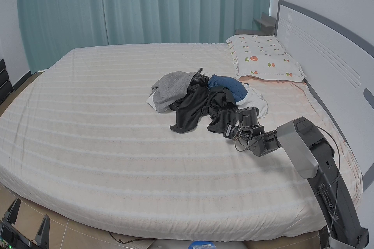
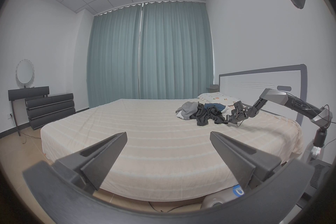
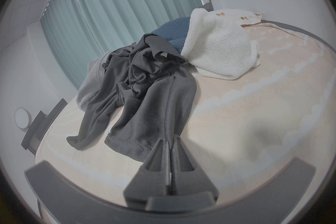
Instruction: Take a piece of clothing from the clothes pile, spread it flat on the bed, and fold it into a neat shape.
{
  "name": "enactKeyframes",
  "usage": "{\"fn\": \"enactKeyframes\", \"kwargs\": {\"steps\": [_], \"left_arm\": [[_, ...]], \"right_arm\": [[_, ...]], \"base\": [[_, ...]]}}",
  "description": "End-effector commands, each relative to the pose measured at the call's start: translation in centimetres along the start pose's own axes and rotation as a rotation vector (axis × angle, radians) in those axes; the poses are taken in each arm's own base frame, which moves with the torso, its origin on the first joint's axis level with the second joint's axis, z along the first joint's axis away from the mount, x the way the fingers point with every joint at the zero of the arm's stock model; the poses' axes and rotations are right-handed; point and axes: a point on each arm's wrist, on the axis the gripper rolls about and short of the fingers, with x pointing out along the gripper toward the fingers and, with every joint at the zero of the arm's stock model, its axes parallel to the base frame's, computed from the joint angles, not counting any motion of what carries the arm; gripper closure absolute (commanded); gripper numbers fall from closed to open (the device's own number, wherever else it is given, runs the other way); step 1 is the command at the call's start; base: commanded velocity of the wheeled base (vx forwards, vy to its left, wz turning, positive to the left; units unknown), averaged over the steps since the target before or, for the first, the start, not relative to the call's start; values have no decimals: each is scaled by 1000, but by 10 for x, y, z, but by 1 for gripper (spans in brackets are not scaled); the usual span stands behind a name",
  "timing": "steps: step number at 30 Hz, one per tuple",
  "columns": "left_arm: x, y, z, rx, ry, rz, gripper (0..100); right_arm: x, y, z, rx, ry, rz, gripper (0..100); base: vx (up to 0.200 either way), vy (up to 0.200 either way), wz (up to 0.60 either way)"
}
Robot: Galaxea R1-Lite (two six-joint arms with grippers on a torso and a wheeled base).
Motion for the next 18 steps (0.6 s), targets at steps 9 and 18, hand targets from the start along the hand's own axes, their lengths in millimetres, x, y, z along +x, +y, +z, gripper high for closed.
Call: {"fn": "enactKeyframes", "kwargs": {"steps": [9, 18], "left_arm": [[0, 0, -5, 0, -1, 0, 0], [0, 0, -5, 0, -1, 0, 0]], "right_arm": [[-53, 16, 22, 96, 50, 8, 100], [-164, -3, 43, 252, 188, 150, 100]], "base": [[0, 0, 0], [0, 0, 0]]}}
